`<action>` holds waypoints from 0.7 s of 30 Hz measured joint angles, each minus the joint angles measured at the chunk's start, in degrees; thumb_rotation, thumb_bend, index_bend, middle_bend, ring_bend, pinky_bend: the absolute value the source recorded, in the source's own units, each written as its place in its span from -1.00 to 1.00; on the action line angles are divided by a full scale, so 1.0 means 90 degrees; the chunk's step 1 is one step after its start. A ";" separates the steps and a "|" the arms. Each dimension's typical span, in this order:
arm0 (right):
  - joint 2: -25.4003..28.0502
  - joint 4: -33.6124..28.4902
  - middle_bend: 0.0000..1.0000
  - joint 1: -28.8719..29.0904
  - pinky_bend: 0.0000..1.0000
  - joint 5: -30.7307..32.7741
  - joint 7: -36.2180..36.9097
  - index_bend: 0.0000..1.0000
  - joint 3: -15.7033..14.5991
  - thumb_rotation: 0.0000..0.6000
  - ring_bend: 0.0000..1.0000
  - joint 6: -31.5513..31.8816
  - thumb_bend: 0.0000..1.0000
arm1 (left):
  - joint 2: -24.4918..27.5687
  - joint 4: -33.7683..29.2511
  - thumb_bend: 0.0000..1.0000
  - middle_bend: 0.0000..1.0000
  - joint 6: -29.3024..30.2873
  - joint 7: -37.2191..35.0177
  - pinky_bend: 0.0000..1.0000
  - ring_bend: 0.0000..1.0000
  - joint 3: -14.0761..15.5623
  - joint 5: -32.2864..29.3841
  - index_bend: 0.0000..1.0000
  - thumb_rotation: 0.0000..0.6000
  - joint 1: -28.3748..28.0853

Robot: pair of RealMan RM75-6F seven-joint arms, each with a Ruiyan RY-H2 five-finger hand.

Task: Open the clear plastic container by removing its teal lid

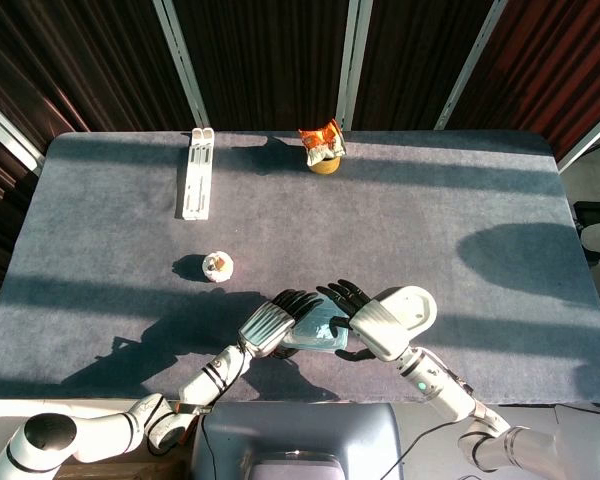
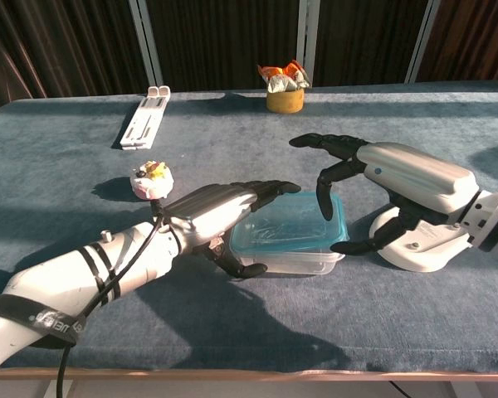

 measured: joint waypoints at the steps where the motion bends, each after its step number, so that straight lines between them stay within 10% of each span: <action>1: 0.0001 -0.0007 -0.70 0.0015 -1.00 0.0013 -0.0022 0.37 0.0025 1.00 -1.00 0.0004 -0.25 | 0.0007 -0.0014 -0.45 -0.16 0.0009 0.0001 -0.06 -0.07 0.0007 0.0010 -1.00 1.00 0.0004; 21: -0.0203 0.0186 -0.65 0.0132 -1.00 0.0129 -0.0048 0.41 0.0078 1.00 -0.97 -0.0062 -0.12 | 0.0279 -0.0431 -0.45 -0.18 0.0320 0.0031 -0.15 -0.09 0.0116 0.0227 -1.00 1.00 0.0138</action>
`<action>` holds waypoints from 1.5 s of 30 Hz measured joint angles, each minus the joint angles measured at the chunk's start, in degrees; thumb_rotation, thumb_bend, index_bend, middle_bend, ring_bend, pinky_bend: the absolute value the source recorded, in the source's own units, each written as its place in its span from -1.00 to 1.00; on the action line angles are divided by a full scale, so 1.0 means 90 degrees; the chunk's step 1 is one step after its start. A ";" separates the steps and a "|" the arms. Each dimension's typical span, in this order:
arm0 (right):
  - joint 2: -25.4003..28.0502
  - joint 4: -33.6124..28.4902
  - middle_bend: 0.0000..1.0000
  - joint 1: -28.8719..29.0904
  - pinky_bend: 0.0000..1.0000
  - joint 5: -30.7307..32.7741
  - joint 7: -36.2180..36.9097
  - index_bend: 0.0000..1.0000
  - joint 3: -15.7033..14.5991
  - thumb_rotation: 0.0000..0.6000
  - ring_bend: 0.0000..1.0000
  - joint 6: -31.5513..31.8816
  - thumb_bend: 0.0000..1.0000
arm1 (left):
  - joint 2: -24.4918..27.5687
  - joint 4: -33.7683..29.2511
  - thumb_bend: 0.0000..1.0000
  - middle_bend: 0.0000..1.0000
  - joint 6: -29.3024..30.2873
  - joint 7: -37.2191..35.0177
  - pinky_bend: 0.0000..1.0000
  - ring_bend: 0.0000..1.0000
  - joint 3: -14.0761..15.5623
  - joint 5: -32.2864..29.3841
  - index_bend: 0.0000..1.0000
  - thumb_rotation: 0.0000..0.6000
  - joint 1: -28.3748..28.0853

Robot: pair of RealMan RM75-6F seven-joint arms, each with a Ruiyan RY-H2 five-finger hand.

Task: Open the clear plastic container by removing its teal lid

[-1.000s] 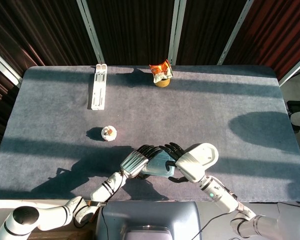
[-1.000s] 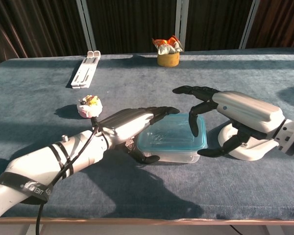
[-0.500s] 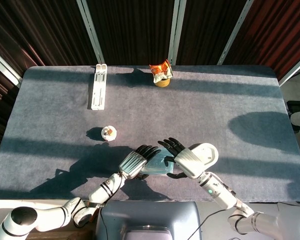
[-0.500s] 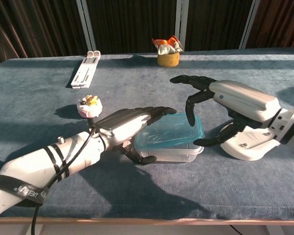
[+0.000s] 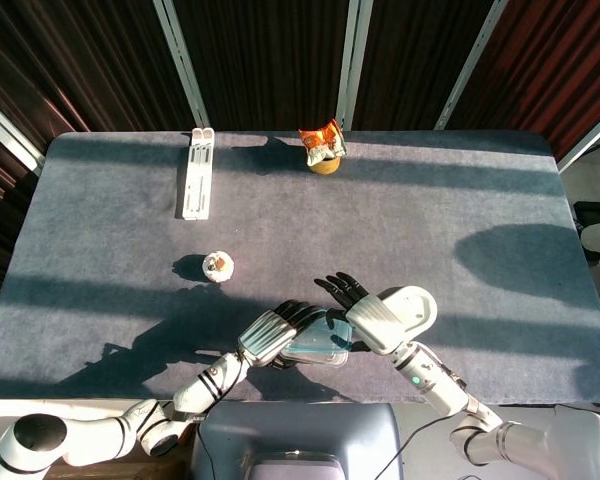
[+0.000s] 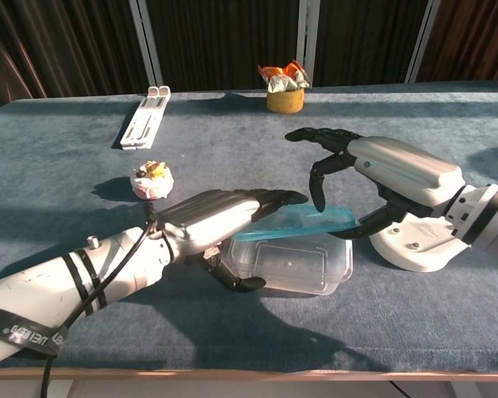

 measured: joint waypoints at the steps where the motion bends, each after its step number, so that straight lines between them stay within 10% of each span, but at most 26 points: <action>1: -0.0003 -0.0002 -0.65 0.0004 -1.00 -0.0002 -0.0003 0.42 -0.0005 1.00 -0.96 -0.0003 -0.11 | 0.0005 -0.0005 -0.45 -0.20 0.0006 -0.0018 -0.21 -0.12 0.0002 0.0007 -1.00 1.00 0.0001; 10: -0.0097 0.0044 -0.60 0.0014 -1.00 -0.0039 -0.0033 0.55 -0.0050 1.00 -0.92 0.0041 0.03 | 0.0011 0.0111 -0.45 -0.94 0.0275 -0.0560 -0.82 -0.98 0.0058 0.0295 -1.00 1.00 -0.0019; 39: 0.0516 0.0811 -0.59 -0.0219 -1.00 0.0258 -0.0872 0.60 0.0334 1.00 -0.86 0.0642 0.05 | 0.0905 0.0165 -0.47 -1.00 0.1601 -0.0386 -1.00 -1.00 -0.0033 0.0356 -1.00 1.00 0.0664; 45: 0.0531 0.1219 -0.62 -0.0274 -1.00 0.0598 -0.0794 0.18 0.0389 1.00 -0.89 0.0189 0.05 | 0.1276 0.0008 -0.46 -1.00 0.1755 -0.0413 -1.00 -1.00 0.0025 0.0151 -1.00 1.00 0.1013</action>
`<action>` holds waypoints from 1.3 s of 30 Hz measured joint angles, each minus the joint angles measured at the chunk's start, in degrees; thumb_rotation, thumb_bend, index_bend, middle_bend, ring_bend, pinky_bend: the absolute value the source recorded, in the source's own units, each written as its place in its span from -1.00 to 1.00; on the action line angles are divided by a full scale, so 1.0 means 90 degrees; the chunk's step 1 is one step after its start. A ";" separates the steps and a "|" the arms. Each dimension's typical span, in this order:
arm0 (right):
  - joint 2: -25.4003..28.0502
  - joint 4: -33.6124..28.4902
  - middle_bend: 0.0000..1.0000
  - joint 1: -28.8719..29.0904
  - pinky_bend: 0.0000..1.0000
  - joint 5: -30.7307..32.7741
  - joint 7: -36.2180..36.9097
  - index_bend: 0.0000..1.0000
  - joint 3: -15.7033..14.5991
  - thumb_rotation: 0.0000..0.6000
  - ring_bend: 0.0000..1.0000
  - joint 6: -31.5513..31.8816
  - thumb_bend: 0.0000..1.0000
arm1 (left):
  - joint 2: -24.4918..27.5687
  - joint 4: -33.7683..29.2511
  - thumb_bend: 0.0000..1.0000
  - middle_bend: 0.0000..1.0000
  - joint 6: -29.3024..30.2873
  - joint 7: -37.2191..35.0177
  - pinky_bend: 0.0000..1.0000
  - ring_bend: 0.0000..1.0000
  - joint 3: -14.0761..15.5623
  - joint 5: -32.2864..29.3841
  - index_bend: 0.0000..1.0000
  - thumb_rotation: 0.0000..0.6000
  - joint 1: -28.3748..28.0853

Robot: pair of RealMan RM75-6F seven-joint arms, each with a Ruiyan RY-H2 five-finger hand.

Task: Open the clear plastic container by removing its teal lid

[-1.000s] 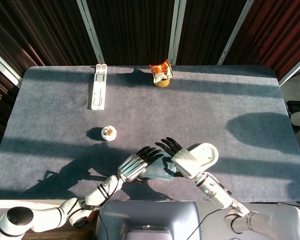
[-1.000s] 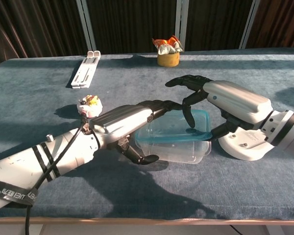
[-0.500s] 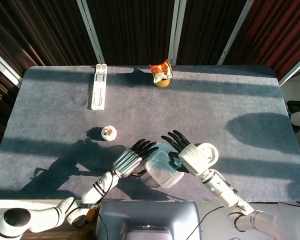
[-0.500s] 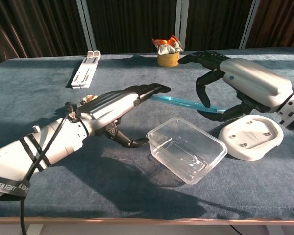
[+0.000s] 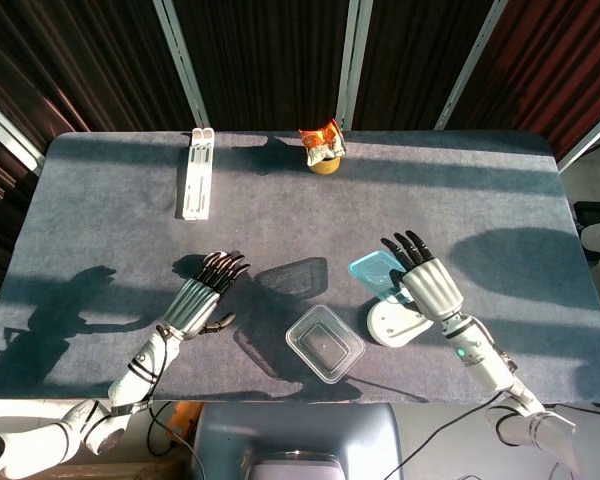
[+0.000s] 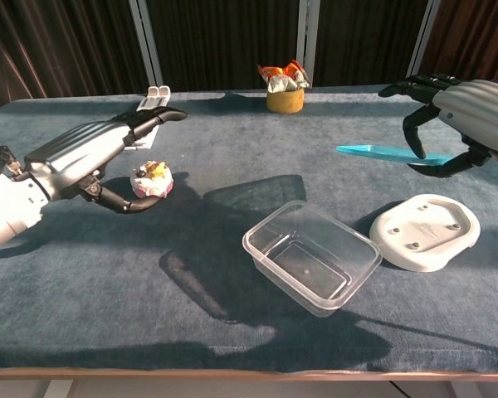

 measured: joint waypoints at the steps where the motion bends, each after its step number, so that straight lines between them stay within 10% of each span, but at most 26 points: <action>1: -0.0013 0.0034 -0.67 0.0000 -1.00 0.0028 0.0018 -0.13 -0.0001 1.00 -0.93 -0.0055 0.05 | 0.0023 -0.0004 -0.46 -1.00 0.0000 -0.0012 -1.00 -1.00 0.0012 -0.0022 -1.00 1.00 0.0032; 4: -0.0062 0.0142 -0.84 0.0024 -1.00 0.0132 0.0096 -0.81 -0.0020 1.00 -1.00 -0.0378 -0.12 | 0.0176 -0.0080 -0.46 -1.00 -0.0007 -0.0129 -1.00 -1.00 0.0137 -0.0098 -1.00 1.00 0.0242; 7: -0.0063 0.0125 -0.96 0.0081 -1.00 0.0243 0.0207 -1.00 -0.0066 1.00 -1.00 -0.0902 -0.43 | 0.0340 -0.0135 -0.46 -1.00 0.0049 -0.0174 -1.00 -1.00 0.0299 -0.0128 -1.00 1.00 0.0502; 24: 0.2230 -0.3624 -1.00 -0.0358 -1.00 0.0582 -0.1031 -1.00 -0.0633 1.00 -1.00 -0.1434 -0.76 | 0.2250 -0.1769 -0.45 -1.00 0.1181 0.0099 -1.00 -1.00 0.0831 -0.0438 -1.00 1.00 0.2167; 30: 0.3107 -0.5135 -1.00 -0.1444 -1.00 0.0952 -0.2211 -1.00 -0.0776 1.00 -1.00 -0.0078 -0.76 | 0.2840 -0.2579 -0.44 -1.00 0.1883 0.0768 -1.00 -1.00 0.0973 -0.0702 -1.00 1.00 0.2992; 39: 0.3387 -0.4801 -1.00 -0.3103 -1.00 0.1298 -0.1531 -1.00 -0.0752 1.00 -1.00 0.1844 -0.76 | 0.3139 -0.3050 -0.42 -1.00 0.2345 0.1383 -1.00 -1.00 0.0973 -0.0632 -1.00 1.00 0.3541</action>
